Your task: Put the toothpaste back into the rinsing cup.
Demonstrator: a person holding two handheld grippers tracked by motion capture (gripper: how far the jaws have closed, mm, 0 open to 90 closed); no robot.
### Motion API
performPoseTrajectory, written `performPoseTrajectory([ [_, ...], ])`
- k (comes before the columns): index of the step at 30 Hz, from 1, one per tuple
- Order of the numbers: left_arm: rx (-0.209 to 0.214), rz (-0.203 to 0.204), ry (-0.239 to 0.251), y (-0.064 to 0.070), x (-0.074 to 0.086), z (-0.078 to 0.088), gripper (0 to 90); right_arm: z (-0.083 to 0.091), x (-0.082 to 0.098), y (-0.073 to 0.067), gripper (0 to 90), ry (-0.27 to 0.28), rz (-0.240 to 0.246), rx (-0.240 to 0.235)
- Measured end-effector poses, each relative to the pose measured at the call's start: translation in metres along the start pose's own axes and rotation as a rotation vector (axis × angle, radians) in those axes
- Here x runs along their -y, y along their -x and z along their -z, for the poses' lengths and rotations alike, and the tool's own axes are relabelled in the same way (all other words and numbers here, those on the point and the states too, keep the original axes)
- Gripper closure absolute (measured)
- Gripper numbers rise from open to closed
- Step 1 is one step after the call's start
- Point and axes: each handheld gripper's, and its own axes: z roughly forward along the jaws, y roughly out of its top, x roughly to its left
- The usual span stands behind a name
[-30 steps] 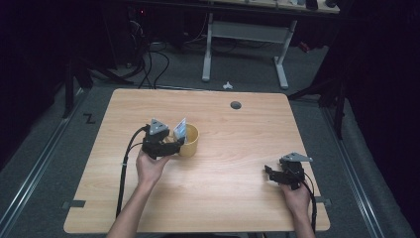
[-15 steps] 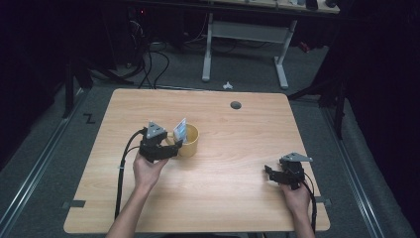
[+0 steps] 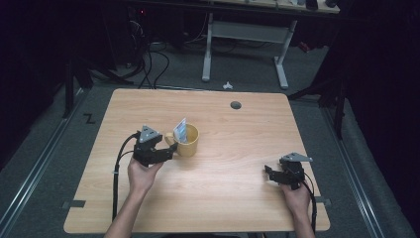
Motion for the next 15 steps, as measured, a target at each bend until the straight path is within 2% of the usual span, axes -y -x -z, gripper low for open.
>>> performPoseTrajectory([
  [7,-0.006,0.001,0.011,-0.002,0.002,0.006,32.9,0.000,0.000,0.000,29.5,0.000,0.000,0.000],
  [15,-0.015,0.021,0.028,-0.007,0.007,0.015,33.0,0.000,0.000,0.000,29.5,0.000,0.000,0.000],
])
